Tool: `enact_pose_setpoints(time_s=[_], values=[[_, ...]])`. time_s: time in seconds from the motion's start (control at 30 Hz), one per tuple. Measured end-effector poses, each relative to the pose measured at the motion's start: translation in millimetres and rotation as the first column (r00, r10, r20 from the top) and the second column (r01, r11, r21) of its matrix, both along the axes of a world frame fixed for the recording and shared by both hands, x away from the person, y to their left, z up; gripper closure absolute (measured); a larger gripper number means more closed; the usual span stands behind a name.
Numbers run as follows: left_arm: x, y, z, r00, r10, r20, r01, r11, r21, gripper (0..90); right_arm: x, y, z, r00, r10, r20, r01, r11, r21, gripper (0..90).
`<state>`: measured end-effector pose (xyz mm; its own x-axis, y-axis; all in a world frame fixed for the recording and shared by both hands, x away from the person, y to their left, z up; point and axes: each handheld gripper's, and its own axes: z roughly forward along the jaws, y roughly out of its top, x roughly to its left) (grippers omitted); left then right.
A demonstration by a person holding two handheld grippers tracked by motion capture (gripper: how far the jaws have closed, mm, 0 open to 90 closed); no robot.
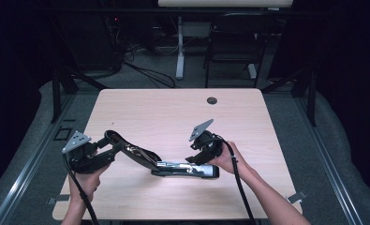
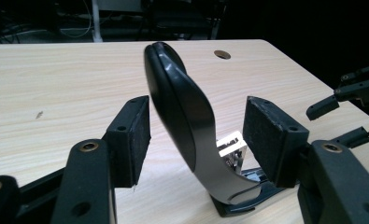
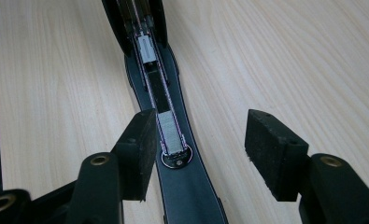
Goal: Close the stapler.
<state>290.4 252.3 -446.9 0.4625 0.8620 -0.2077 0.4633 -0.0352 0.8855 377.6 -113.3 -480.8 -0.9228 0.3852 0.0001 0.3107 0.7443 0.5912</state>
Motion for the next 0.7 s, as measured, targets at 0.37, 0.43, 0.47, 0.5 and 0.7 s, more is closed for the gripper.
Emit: enact_pose_setpoints(time_s=[0.37, 0.43, 0.47, 0.5, 0.7], values=[[-17.3, 16.1, -1.5, 0.9995, -0.02, 0.022, 0.021, 0.9987, -0.046, 62.8, -2.0, 1.2, 4.1, 0.9993, -0.023, 0.029, 0.023, 1.0, 0.009, 60.9], [-19.2, 19.1, -0.6, 0.9995, -0.018, 0.027, 0.019, 0.999, -0.041, 64.9, -2.2, 1.1, 4.3, 0.9993, -0.024, 0.028, 0.023, 1.0, 0.014, 60.7], [-19.6, 20.6, -0.6, 0.9993, -0.017, 0.032, 0.019, 0.999, -0.04, 67.2, -2.3, 0.8, 4.8, 0.9993, -0.024, 0.029, 0.024, 1.0, 0.014, 60.2], [-19.9, 21.7, -0.6, 0.9993, -0.01, 0.035, 0.011, 0.9992, -0.039, 69.4, -1.9, 0.3, 5.6, 0.9993, -0.018, 0.031, 0.018, 1.0, 0.009, 60.2], [-10.4, 21.1, -6.9, 0.9977, 0.067, 0.009, -0.067, 0.9976, -0.018, 87.8, -2.5, -0.1, 9.4, 0.9987, -0.029, 0.042, 0.028, 0.999, 0.028, 64.4]])
